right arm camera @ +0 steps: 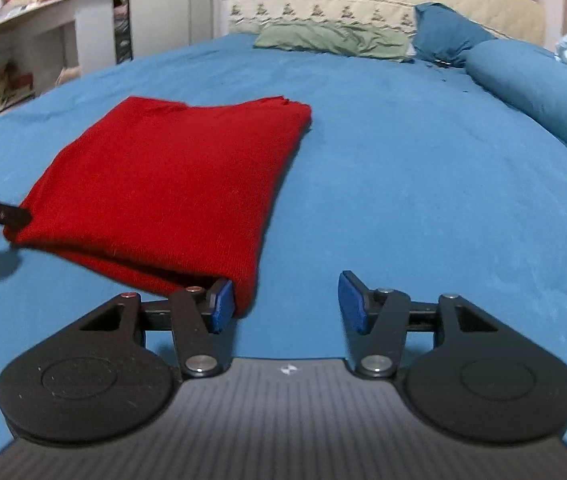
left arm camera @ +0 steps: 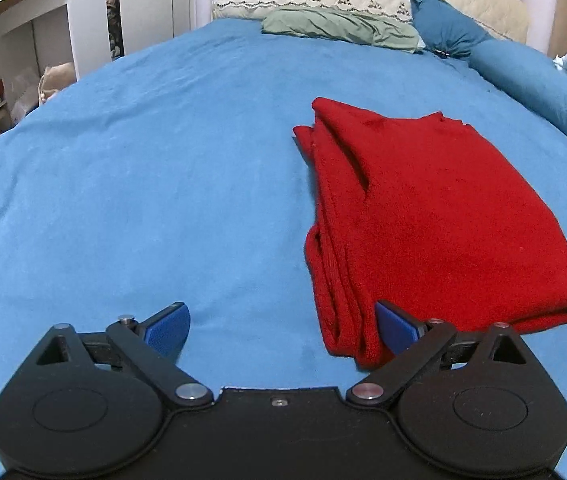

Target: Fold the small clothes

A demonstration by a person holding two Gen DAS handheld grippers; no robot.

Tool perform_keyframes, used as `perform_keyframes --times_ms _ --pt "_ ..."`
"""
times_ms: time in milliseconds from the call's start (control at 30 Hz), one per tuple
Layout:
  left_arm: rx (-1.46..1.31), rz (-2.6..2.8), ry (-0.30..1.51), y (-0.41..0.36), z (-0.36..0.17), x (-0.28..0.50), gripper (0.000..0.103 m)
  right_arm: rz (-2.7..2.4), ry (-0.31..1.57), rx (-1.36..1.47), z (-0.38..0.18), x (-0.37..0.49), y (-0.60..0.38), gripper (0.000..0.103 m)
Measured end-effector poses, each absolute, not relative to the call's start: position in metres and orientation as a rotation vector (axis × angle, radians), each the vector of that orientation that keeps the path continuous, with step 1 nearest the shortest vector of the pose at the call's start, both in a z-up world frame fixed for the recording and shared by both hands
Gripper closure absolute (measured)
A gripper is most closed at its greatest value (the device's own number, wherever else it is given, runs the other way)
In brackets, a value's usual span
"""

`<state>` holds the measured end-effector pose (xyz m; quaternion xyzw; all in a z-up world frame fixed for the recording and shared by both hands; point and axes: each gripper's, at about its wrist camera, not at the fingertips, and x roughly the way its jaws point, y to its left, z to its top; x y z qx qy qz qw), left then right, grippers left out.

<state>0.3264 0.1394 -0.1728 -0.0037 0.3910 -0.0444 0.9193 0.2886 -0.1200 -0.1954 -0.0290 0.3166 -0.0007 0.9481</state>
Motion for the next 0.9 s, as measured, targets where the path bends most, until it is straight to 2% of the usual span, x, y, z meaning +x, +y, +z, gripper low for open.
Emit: perform_keyframes --times_ms 100,167,233,300,433,533,800,900 --pt "-0.004 -0.097 0.789 0.14 -0.157 0.32 0.006 0.07 0.701 -0.059 -0.188 0.286 -0.128 0.026" --pt "0.016 -0.117 0.751 0.135 -0.14 0.317 0.004 0.146 0.731 -0.03 -0.18 0.278 -0.137 0.022" --pt "0.016 -0.137 0.725 0.133 -0.122 0.32 0.003 0.223 0.732 0.013 -0.165 0.269 -0.149 0.013" --pt "-0.037 -0.181 0.728 0.133 -0.107 0.335 0.0 0.259 0.72 0.066 -0.145 0.272 -0.157 0.0" --pt "-0.157 -0.275 0.808 0.131 -0.103 0.381 0.0 0.313 0.717 0.267 -0.097 0.305 -0.176 0.0" --pt "-0.165 -0.28 0.876 0.123 -0.118 0.418 0.0 0.288 0.838 0.37 -0.086 0.354 -0.181 0.0" --pt "-0.128 -0.293 0.923 0.117 -0.16 0.462 0.001 0.188 0.954 0.477 -0.148 0.434 -0.177 0.0" --pt "-0.169 -0.319 0.932 0.117 -0.165 0.468 0.01 0.2 0.962 0.52 -0.169 0.439 -0.174 0.003"
